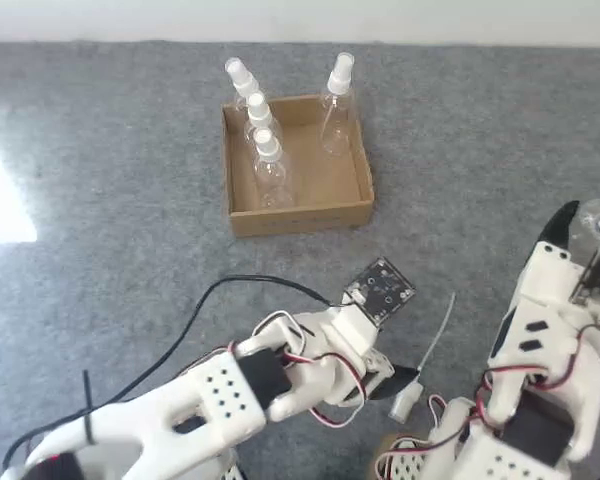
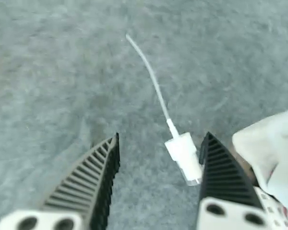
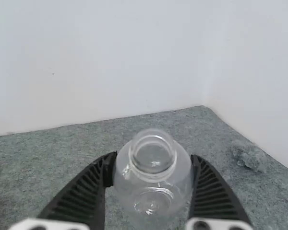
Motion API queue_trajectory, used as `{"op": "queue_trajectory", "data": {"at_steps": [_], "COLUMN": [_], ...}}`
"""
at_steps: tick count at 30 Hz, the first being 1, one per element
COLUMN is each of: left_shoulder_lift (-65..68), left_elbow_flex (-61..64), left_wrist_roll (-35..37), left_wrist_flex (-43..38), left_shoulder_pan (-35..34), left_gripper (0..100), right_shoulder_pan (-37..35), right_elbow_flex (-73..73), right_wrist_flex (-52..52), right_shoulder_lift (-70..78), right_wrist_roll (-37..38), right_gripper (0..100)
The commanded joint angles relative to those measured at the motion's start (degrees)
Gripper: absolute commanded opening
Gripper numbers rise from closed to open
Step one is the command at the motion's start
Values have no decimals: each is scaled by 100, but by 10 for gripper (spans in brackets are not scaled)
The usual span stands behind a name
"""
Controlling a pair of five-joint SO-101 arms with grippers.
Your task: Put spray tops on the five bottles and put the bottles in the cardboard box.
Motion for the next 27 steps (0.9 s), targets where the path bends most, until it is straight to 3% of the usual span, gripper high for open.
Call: {"op": "queue_trajectory", "data": {"at_steps": [1,8,17,27], "left_shoulder_lift": [668,1741,2787,3569], "left_elbow_flex": [-365,-910,-1631,-2352], "left_wrist_roll": [70,-62,-255,-404], "left_wrist_flex": [-229,-229,-211,334], "left_shoulder_pan": [62,62,97,334], "left_gripper": [258,258,257,254], "right_shoulder_pan": [48,57,277,277], "right_elbow_flex": [-501,-844,-853,-853], "right_wrist_flex": [-268,-286,-303,-303], "right_shoulder_lift": [699,1622,1657,1666], "right_wrist_roll": [-62,-62,-255,-255], "right_gripper": [107,107,107,107]}}
